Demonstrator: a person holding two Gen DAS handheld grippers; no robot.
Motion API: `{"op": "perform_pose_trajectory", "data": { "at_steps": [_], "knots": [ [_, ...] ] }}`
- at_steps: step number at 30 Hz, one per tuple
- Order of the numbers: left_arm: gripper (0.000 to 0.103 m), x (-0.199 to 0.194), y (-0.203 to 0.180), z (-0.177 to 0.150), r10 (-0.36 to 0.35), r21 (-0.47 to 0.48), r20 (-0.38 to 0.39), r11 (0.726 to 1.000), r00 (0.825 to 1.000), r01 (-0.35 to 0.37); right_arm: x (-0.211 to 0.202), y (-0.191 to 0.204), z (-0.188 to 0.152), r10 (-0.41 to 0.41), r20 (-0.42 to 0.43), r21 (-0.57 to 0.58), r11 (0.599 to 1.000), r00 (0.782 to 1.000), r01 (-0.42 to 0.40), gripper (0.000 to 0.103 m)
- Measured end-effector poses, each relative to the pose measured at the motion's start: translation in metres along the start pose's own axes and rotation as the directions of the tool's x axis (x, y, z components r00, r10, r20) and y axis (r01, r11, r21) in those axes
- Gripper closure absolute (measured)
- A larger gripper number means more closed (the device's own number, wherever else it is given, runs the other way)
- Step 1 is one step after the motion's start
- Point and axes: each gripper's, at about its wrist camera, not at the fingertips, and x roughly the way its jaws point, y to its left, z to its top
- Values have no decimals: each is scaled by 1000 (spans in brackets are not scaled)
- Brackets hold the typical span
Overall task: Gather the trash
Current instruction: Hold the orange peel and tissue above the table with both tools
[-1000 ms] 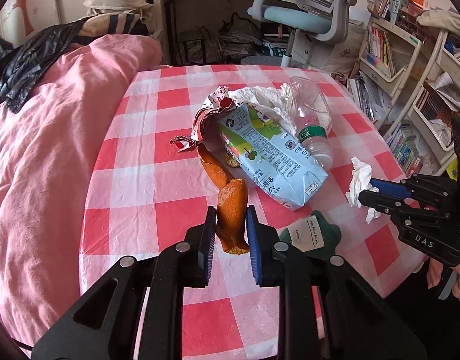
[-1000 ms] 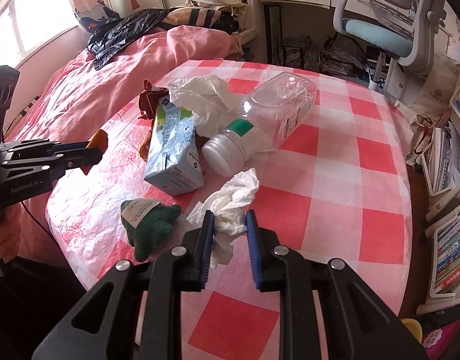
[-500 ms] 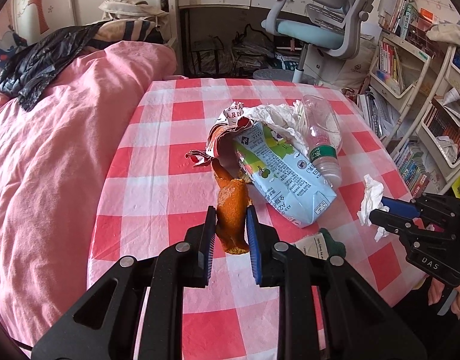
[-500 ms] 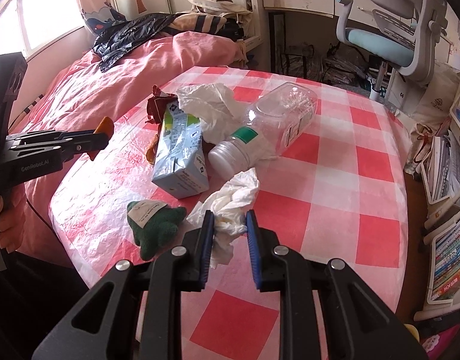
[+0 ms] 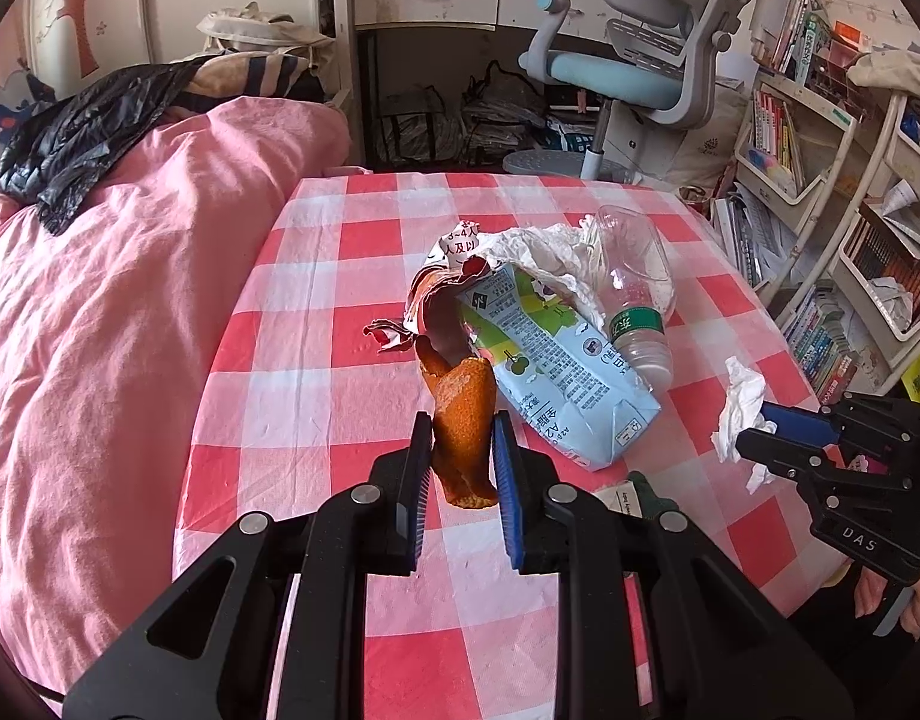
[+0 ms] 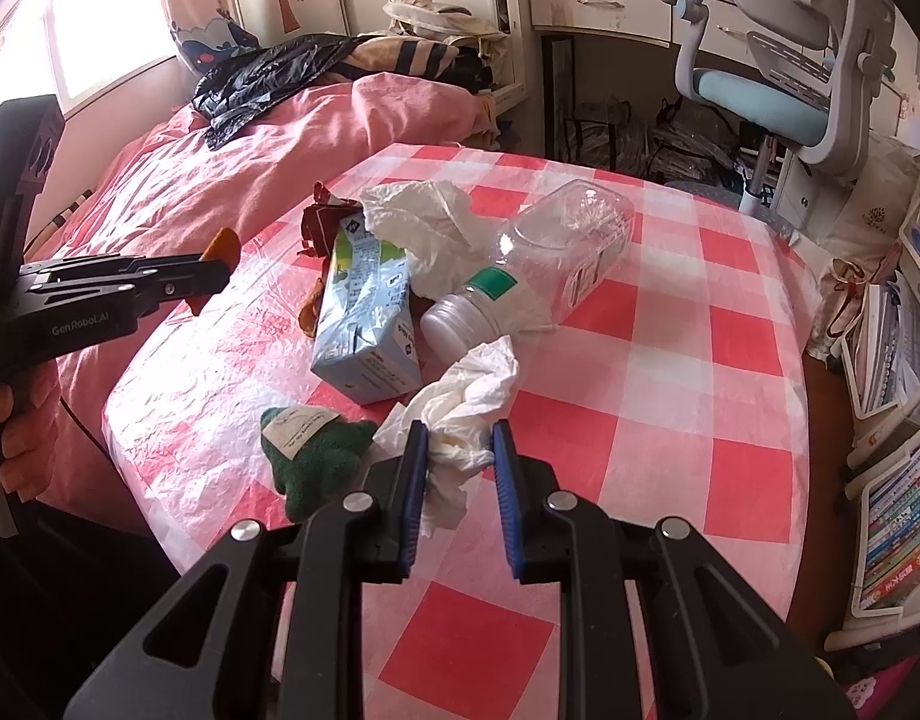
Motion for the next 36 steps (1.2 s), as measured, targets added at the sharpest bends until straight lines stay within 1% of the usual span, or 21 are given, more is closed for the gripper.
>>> {"op": "perform_pose_trajectory", "data": {
  "at_steps": [14, 36],
  "knots": [
    [84, -6, 2, 4, -18, -9, 19, 1000, 1000, 19, 10, 8, -1, -18, -23, -23, 1000, 1000, 17, 80],
    [84, -7, 0, 5, -22, -4, 23, 1000, 999, 22, 11, 12, 0, -19, -19, -31, 999, 1000, 19, 80]
  ]
}}
